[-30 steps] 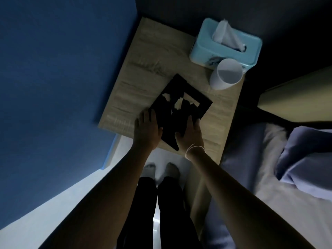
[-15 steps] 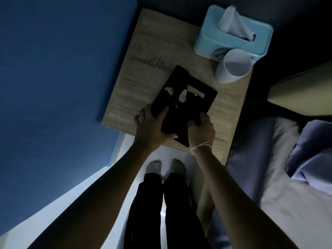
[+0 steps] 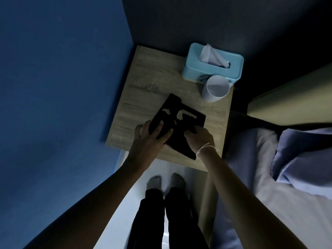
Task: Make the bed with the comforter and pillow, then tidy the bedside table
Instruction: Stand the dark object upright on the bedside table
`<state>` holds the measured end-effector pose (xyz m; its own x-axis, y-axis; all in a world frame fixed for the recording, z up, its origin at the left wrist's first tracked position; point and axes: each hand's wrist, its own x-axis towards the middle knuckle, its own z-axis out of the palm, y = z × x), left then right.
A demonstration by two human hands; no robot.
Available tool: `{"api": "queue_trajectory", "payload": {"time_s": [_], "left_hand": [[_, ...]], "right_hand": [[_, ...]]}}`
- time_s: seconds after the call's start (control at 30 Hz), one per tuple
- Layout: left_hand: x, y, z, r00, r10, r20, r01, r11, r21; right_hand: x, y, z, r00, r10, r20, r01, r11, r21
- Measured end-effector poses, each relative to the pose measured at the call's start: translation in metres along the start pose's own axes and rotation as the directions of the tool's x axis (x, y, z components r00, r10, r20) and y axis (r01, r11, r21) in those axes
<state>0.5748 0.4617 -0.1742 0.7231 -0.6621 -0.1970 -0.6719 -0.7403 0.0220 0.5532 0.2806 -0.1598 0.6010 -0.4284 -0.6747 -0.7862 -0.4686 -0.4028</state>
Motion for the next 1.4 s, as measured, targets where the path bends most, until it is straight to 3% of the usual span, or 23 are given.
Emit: {"api": "queue_trajectory", "payload": {"time_s": [0.1, 0.2, 0.3, 0.4, 0.5, 0.63, 0.8, 0.97, 1.1, 1.27, 1.4], "left_hand": [[-0.005, -0.005, -0.005, 0.992, 0.128, -0.023, -0.128, 0.992, 0.016], [-0.009, -0.011, -0.01, 0.981, 0.188, -0.034, -0.19, 0.98, -0.06], [-0.013, -0.013, -0.01, 0.972, 0.236, 0.015, -0.233, 0.967, -0.102], [-0.017, -0.019, -0.008, 0.966, 0.248, 0.073, -0.236, 0.961, -0.146], [-0.021, -0.023, -0.011, 0.96, 0.265, 0.087, -0.248, 0.954, -0.171], [-0.019, -0.03, -0.02, 0.957, 0.273, 0.095, -0.254, 0.951, -0.179], [-0.007, -0.029, -0.036, 0.953, 0.259, 0.156, -0.213, 0.941, -0.262], [0.005, -0.024, -0.044, 0.927, 0.273, 0.256, -0.232, 0.956, -0.179], [0.011, -0.026, -0.047, 0.919, 0.253, 0.304, -0.173, 0.948, -0.268], [0.016, -0.027, -0.069, 0.938, 0.241, 0.25, -0.152, 0.933, -0.327], [0.029, -0.031, -0.086, 0.974, 0.186, 0.132, -0.101, 0.871, -0.481]], "right_hand": [[0.006, -0.006, 0.002, 1.0, -0.007, 0.011, 0.008, 0.992, -0.128], [0.016, -0.024, -0.003, 0.99, -0.142, 0.006, 0.14, 0.972, -0.19], [0.026, -0.046, -0.003, 0.974, -0.151, 0.168, 0.161, 0.986, -0.044], [0.033, -0.053, 0.003, 0.978, -0.03, 0.206, -0.007, 0.985, 0.175], [0.039, -0.046, 0.005, 0.96, 0.048, 0.277, -0.158, 0.906, 0.392], [0.035, -0.042, 0.001, 0.937, -0.056, 0.346, -0.196, 0.736, 0.648], [0.039, -0.035, -0.003, 0.942, -0.135, 0.307, -0.141, 0.671, 0.728], [0.042, -0.031, -0.006, 0.931, -0.112, 0.348, -0.17, 0.709, 0.684], [0.045, -0.028, -0.013, 0.922, -0.089, 0.377, -0.197, 0.732, 0.652], [0.025, -0.016, -0.051, 0.95, -0.174, 0.26, 0.021, 0.864, 0.503], [0.0, 0.007, -0.084, 0.888, -0.418, 0.193, 0.266, 0.807, 0.527]]}}
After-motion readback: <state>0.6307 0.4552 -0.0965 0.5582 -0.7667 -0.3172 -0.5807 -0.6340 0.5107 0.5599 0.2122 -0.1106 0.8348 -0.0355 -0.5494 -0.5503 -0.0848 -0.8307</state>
